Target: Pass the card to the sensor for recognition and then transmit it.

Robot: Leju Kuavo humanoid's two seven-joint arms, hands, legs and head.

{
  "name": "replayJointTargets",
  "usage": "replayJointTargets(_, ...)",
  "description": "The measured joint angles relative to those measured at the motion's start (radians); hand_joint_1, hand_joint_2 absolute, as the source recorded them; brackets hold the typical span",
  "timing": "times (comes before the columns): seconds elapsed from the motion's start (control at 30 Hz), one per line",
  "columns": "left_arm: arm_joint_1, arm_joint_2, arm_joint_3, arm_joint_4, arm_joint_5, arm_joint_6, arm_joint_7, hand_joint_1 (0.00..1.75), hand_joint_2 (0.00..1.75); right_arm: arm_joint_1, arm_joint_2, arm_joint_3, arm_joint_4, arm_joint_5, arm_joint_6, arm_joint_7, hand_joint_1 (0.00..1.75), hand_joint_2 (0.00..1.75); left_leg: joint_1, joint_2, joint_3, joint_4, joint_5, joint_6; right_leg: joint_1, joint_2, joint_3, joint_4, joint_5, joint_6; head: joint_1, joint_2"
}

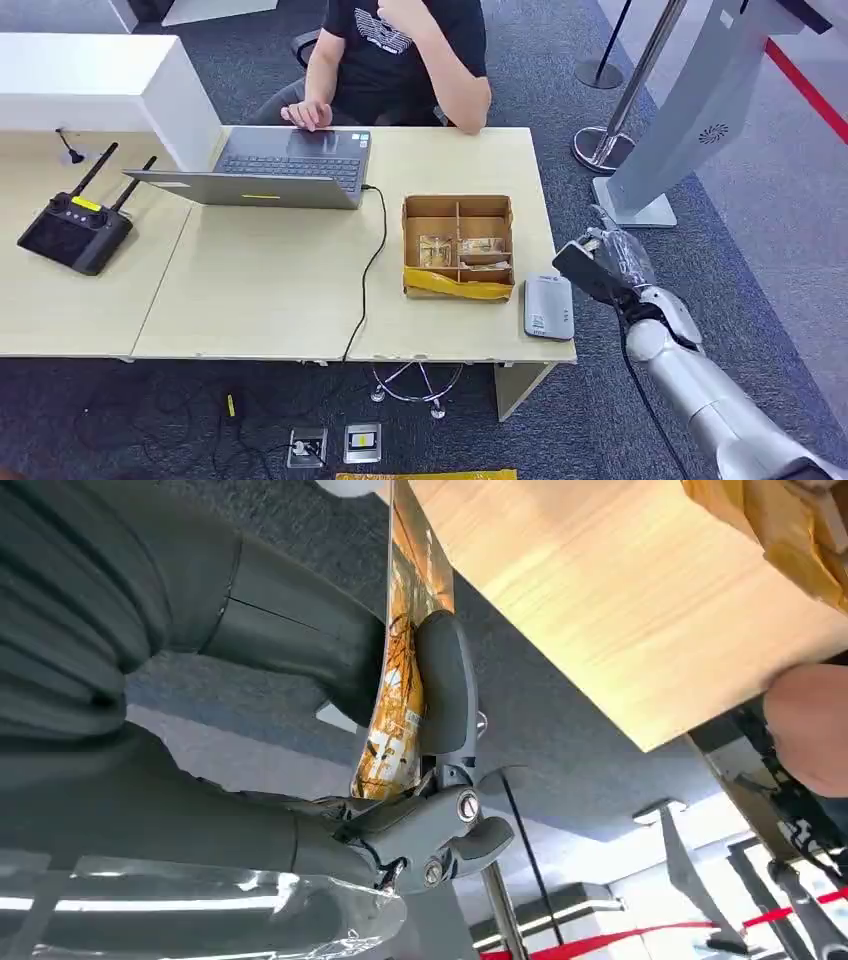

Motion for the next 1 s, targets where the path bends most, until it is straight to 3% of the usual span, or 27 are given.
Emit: replayJointTargets(1.0,0.000,-0.002,0.009,0.000,0.001,0.000,-0.002,0.00,0.00,0.071,0.021,0.019,0.081,-0.057,-0.035,-0.017,1.75,1.75,0.000,0.000,0.000,0.000,0.000,0.000,0.000,0.000,0.000,0.000,0.000,0.000,0.000,0.000)
